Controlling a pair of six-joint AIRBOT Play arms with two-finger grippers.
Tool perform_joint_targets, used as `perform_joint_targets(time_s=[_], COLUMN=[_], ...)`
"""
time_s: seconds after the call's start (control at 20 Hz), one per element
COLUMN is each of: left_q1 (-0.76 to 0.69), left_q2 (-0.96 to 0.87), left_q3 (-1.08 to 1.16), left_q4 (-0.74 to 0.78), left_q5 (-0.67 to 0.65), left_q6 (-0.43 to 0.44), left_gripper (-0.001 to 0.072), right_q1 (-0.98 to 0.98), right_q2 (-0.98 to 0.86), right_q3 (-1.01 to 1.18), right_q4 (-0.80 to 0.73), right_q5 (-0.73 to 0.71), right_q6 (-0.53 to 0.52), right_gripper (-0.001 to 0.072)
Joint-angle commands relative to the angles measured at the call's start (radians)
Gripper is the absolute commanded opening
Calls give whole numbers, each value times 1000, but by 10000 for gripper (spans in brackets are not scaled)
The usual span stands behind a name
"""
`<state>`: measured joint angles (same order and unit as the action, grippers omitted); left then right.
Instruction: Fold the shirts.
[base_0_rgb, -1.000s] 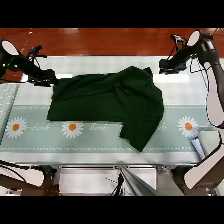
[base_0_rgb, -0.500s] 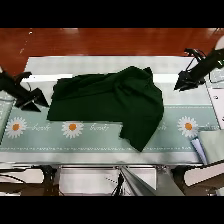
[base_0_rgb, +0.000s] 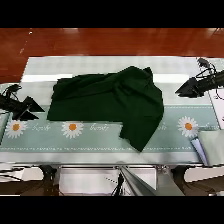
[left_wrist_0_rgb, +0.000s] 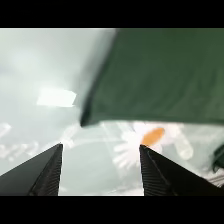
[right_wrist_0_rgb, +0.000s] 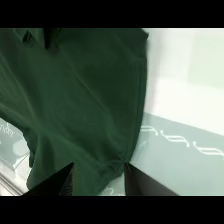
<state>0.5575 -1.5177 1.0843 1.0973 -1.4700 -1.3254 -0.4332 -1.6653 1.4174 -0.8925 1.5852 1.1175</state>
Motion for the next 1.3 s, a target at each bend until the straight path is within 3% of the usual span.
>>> perform_joint_targets(time_s=[0.0, 0.2, 0.25, 0.3, 0.65, 0.7, 0.8, 0.85, 1.05, 1.25], left_q1=[4, -80, -105, -121, -181, -193, -216, -225, -235, -236], left_q2=[-60, -121, -124, -123, -132, -133, -150, -157, -158, -156], left_q3=[-7, -7, -4, -4, 0, 0, 0, 0, 0, 0], left_q4=[-21, -104, -95, -98, -103, -101, -100, -100, -100, -100], left_q5=[40, 119, 137, 151, 105, 106, 106, 103, 90, 87], left_q6=[8, 7, -6, -9, -75, -86, -107, -110, -96, -61], left_gripper=[573, 573, 510, 507, 500, 447, 115, 23, 21, 21], right_q1=[-16, -16, -16, -16, -16, -16, -16, -16, -55, -92], right_q2=[3, 3, 3, 3, 30, 42, 63, 74, 84, 88], right_q3=[-15, -15, -15, -15, -15, -15, -15, -15, -46, -206], right_q4=[22, 21, 21, 20, -41, -72, -124, -149, -250, -183], right_q5=[-51, -50, -50, -50, -61, -69, -71, -68, -69, -76], right_q6=[-20, -19, -16, -11, 0, 5, 11, 12, 72, 110], right_gripper=[395, 394, 394, 394, 394, 394, 394, 394, 393, 393])
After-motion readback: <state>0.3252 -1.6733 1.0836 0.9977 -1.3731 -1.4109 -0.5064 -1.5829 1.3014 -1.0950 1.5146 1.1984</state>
